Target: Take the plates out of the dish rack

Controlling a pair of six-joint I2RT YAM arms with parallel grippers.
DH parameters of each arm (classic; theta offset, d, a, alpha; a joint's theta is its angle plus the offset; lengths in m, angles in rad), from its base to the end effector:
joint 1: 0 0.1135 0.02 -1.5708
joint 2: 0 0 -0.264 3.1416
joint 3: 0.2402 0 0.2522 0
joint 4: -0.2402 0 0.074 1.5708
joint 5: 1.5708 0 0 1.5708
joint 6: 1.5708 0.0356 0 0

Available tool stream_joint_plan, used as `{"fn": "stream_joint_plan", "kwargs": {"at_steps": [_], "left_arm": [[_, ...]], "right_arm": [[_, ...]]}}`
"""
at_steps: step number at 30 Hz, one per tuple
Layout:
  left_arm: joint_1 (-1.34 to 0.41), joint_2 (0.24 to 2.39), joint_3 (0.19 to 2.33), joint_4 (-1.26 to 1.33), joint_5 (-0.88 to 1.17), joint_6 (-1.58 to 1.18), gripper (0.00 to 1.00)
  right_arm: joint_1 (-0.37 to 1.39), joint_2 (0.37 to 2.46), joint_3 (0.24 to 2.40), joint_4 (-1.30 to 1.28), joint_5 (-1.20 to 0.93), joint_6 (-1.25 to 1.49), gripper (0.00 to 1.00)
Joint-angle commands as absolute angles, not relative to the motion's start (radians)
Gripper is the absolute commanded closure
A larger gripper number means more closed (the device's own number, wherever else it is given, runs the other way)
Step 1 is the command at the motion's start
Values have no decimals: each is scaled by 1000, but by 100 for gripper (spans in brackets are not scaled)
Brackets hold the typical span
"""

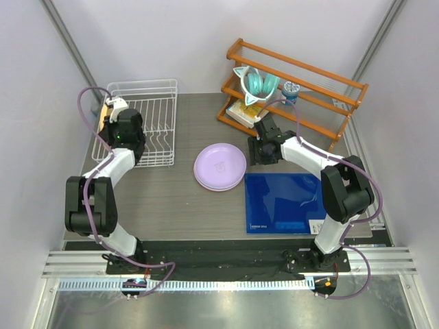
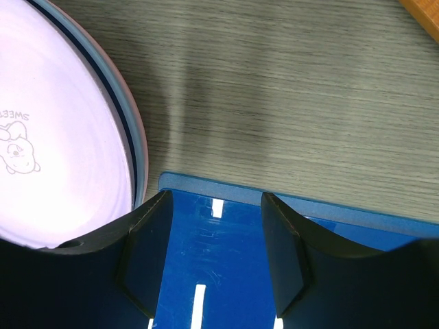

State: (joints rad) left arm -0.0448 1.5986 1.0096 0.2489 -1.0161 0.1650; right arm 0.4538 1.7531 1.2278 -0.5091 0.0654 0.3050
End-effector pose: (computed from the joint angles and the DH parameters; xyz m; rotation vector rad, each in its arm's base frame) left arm 0.3528 0.0145 0.2603 -0.4992 1.8031 1.0415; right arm 0.3298 0.1583 0.2081 -0.1708 2.6081 0.1866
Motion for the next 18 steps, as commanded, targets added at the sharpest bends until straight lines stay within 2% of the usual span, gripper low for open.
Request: {"fn": "stream_joint_plan", "kwargs": {"at_steps": [1, 7, 18], "left_arm": [[-61, 1509, 1012, 348, -1086, 172, 100], [-95, 1431, 1052, 256, -1095, 150, 100], [-256, 1237, 1101, -116, -1019, -46, 100]], "right_arm": [[449, 1729, 1227, -505, 75, 299, 40], [448, 1692, 1218, -505, 91, 304, 41], [449, 1482, 1171, -492, 127, 319, 40]]}}
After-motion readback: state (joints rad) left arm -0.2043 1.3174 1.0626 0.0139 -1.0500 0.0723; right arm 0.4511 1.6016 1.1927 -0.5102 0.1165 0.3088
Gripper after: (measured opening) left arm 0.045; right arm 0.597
